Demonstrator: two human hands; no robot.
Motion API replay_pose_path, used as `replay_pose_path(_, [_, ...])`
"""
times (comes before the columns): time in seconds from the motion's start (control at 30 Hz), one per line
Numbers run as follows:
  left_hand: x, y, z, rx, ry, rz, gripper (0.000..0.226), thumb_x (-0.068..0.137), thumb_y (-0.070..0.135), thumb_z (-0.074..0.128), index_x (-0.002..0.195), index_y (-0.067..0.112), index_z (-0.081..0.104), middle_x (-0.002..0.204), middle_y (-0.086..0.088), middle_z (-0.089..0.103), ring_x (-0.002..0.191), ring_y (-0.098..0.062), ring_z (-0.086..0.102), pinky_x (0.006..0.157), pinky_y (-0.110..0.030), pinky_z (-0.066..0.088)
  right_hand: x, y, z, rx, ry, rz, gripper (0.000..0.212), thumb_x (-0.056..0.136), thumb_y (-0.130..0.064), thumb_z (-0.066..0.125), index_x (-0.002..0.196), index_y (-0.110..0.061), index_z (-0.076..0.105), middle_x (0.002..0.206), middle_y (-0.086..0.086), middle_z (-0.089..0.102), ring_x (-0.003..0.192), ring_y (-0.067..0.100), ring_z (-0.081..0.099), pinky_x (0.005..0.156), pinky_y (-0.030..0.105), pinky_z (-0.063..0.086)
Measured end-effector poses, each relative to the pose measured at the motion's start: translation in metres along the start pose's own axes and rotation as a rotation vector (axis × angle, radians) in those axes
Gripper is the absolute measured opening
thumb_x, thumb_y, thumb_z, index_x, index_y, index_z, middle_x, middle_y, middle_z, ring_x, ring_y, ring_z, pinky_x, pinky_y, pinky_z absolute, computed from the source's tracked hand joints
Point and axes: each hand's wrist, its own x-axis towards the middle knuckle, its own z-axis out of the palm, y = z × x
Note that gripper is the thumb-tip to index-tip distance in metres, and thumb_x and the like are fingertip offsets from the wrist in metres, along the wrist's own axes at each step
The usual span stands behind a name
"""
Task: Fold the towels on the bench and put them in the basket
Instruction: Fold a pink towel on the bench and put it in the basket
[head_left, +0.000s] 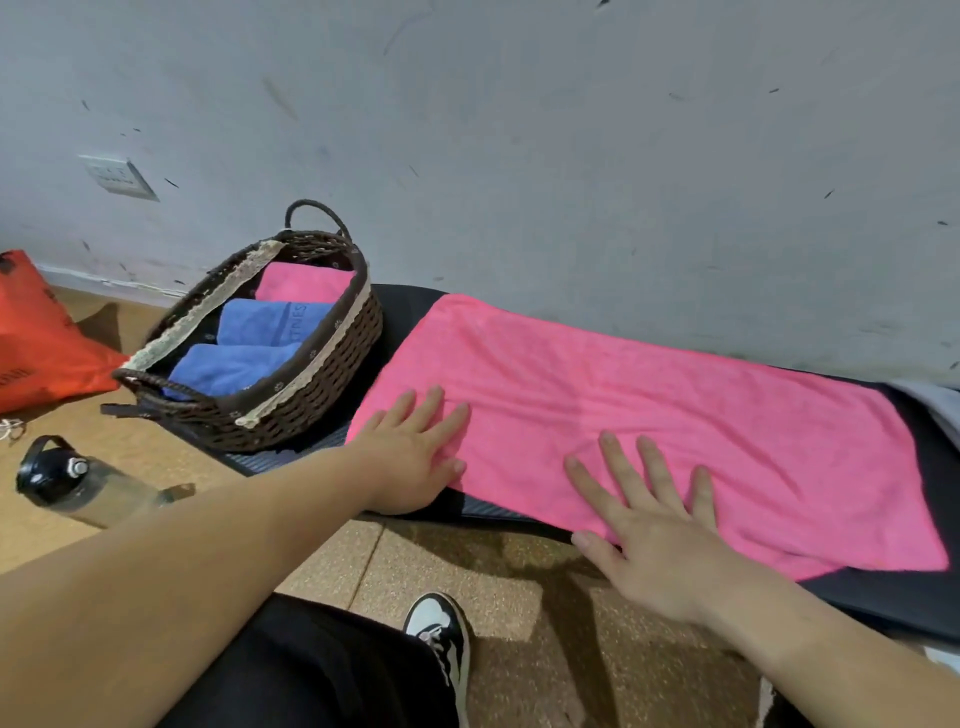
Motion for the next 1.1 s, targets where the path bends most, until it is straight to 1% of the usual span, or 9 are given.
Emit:
replay_pose_path(0.13, [0.004,0.004,-0.007,-0.014,-0.075,-0.043,0.076,0.102,0.059,0.033,0.161,0.038,-0.011,0.170,-0.003,-0.021,0.157,-0.034,-0.012,0.126,-0.056,0.006,0.000,0.011,0.002,0.009,0.036,-0.069,0.067,0.100,-0.068,0.017,0.150,-0.056,-0.027,0.155,-0.014,-0.046,0.143,0.025,-0.046,0.116,0.067,-0.020])
replay_pose_path(0.23, [0.005,0.018,-0.016,-0.004,-0.034,-0.037,0.081,0.100,0.045,0.046,0.163,0.030,-0.001,0.171,-0.006,-0.015,0.157,-0.037,-0.006,0.125,-0.057,0.011,-0.011,0.024,-0.004,0.130,0.082,-0.143,0.070,0.100,-0.068,0.030,0.158,-0.051,-0.005,0.164,-0.015,-0.031,0.151,0.018,-0.033,0.123,0.058,-0.014])
replay_pose_path(0.33, [0.005,0.044,-0.032,-0.005,0.038,0.065,0.086,0.090,0.031,0.054,0.163,0.030,0.009,0.171,-0.008,-0.010,0.157,-0.036,-0.004,0.125,-0.057,0.014,-0.029,0.044,-0.014,0.319,0.252,-0.168,0.072,0.091,-0.069,0.040,0.155,-0.035,0.039,0.168,-0.004,0.024,0.156,0.018,0.016,0.127,0.038,0.017])
replay_pose_path(0.43, [0.008,0.085,-0.050,-0.028,0.141,0.208,0.083,0.083,0.035,0.052,0.161,0.031,0.023,0.171,-0.013,0.002,0.158,-0.034,0.003,0.125,-0.055,0.019,-0.053,0.077,-0.022,0.420,0.489,-0.080,0.040,0.092,-0.054,0.059,0.118,-0.026,0.070,0.115,-0.006,0.063,0.107,0.011,0.060,0.095,0.026,0.046])
replay_pose_path(0.57, [0.005,0.168,-0.073,-0.082,0.170,0.402,0.071,0.081,0.037,0.044,0.149,0.021,0.050,0.163,-0.017,0.033,0.153,-0.030,0.026,0.123,-0.039,0.027,-0.085,0.127,-0.023,0.414,0.572,0.209,0.016,0.090,-0.043,0.066,0.084,-0.029,0.063,0.084,-0.008,0.059,0.078,0.015,0.060,0.074,0.039,0.052])
replay_pose_path(0.7, [0.002,0.243,-0.068,-0.070,0.088,0.572,0.042,0.095,0.030,0.054,0.135,0.019,0.061,0.138,-0.006,0.056,0.131,-0.025,0.052,0.107,-0.038,0.044,-0.115,0.176,-0.026,0.415,0.400,0.514,0.030,0.093,-0.047,0.061,0.078,-0.021,0.062,0.075,-0.002,0.067,0.076,0.023,0.064,0.069,0.037,0.052])
replay_pose_path(0.8, [0.004,0.283,-0.058,-0.054,0.111,0.584,0.024,0.096,0.038,0.053,0.109,0.023,0.068,0.106,0.001,0.059,0.101,-0.026,0.061,0.087,-0.041,0.053,-0.131,0.204,-0.027,0.511,0.212,0.673,0.055,0.096,-0.051,0.056,0.075,-0.002,0.067,0.064,0.013,0.071,0.056,0.031,0.068,0.062,0.043,0.063])
replay_pose_path(0.9, [0.009,0.312,-0.049,-0.070,0.155,0.548,0.030,0.094,0.049,0.059,0.101,0.019,0.064,0.101,-0.002,0.060,0.094,-0.026,0.058,0.081,-0.041,0.053,-0.128,0.212,-0.016,0.714,0.155,0.676,0.060,0.093,-0.054,0.062,0.074,0.002,0.068,0.058,0.015,0.067,0.047,0.029,0.062,0.053,0.041,0.062])
replay_pose_path(1.1, [0.019,0.314,-0.018,-0.226,0.146,0.497,0.021,0.091,0.037,0.067,0.102,0.022,0.059,0.105,0.002,0.053,0.094,-0.022,0.056,0.084,-0.036,0.049,-0.105,0.198,-0.010,0.987,0.273,0.480,0.035,0.086,-0.040,0.078,0.100,-0.010,0.067,0.080,0.005,0.067,0.066,0.016,0.061,0.053,0.028,0.053])
